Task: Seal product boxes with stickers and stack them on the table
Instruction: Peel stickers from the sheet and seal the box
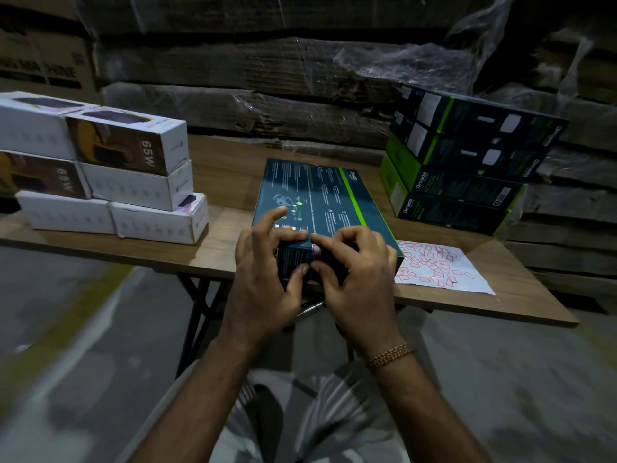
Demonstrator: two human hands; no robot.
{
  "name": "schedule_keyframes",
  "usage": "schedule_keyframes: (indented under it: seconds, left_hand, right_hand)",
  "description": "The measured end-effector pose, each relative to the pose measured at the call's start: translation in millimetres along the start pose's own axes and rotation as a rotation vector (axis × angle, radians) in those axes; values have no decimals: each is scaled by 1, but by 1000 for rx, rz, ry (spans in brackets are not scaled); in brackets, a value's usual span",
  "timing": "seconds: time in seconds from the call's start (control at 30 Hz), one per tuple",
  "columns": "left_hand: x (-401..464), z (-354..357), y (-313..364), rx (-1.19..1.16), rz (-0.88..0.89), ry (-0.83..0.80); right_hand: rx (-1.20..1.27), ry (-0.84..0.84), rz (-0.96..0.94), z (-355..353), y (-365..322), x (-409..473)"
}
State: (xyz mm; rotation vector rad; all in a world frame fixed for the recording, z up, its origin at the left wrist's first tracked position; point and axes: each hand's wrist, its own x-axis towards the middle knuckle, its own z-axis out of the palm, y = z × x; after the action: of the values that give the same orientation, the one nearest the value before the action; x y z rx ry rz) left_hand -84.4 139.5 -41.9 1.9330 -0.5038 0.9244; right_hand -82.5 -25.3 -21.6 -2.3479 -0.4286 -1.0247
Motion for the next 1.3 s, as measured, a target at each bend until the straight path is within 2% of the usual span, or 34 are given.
schedule_keyframes:
  seconds: [0.17,0.27,0.47,0.63,0.87,1.1,1.3]
  left_hand:
    - [0,-1,-2,3,0,-7]
    - [-1,2,-3,7,-2,-3]
    - [-3,3,-4,9,6,14]
    - [-3,4,-4,9,6,21]
    - [-2,3,-5,4,11,6]
    - [-2,1,-6,4,0,-13]
    - [-3,2,-8,12,-7,-5]
  right_hand:
    - [150,54,78,3,-1,8]
    - [130,84,61,7,2,6]
    - [20,-13,26,1,3,3]
    - [227,85,81,4,3,7]
    - [146,118,50,10,4,2]
    - [208,89,87,6,-1,6]
    - [132,40,35,8,4,5]
